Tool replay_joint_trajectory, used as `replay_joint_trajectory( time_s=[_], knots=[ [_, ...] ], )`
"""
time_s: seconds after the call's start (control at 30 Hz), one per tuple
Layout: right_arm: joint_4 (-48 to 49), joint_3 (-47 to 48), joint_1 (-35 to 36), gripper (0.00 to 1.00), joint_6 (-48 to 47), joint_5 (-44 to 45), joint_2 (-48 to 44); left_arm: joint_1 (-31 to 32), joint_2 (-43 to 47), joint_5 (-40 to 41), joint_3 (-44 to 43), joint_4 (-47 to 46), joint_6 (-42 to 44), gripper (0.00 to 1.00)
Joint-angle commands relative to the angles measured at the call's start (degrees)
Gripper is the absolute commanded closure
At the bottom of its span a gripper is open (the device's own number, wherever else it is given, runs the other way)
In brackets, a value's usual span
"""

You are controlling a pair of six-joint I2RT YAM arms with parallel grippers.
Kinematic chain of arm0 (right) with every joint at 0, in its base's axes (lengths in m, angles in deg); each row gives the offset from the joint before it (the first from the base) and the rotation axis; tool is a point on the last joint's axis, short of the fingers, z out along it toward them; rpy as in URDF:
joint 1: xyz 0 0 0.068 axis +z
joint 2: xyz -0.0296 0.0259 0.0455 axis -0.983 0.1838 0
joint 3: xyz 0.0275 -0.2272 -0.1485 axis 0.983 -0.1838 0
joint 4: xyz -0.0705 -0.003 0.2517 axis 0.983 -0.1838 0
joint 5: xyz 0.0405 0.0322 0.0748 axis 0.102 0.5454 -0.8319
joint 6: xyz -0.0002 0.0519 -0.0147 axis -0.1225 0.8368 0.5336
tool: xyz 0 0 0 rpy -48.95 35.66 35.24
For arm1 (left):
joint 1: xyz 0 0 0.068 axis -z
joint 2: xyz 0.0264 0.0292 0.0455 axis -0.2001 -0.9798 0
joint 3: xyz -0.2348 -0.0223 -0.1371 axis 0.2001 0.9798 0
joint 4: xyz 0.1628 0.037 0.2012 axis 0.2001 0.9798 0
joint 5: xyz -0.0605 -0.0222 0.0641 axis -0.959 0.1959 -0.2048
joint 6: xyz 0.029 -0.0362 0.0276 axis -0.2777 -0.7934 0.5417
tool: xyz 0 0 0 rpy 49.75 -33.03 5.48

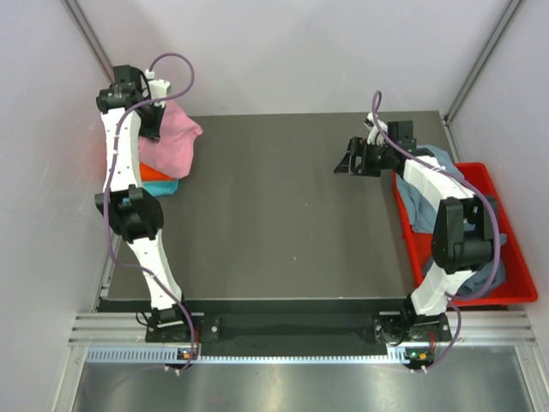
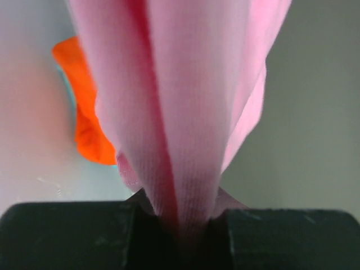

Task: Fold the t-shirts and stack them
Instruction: Neatly place the folded tshirt to the corner

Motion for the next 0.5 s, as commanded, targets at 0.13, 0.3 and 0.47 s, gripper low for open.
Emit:
replay_joint_trajectory(
  time_s=[0.13, 0.3, 0.47],
  knots=[
    [2.46, -1.59, -0.50, 0.18, -0.76, -0.87, -5.06, -1.88, 4.88, 6.49, -0.58, -7.21, 0.78, 1.00],
    [2.37, -2.82, -0.85, 0.18, -0.85, -0.87, -6.03, -2.76, 4.61, 12.63, 3.63, -11.24, -0.10, 1.00],
    [2.37, -3.88, -1.73, 0.18, -0.94, -0.79, -6.91, -3.29, 3.74, 21.59, 10.49, -17.49, 2.44, 1.00]
  ],
)
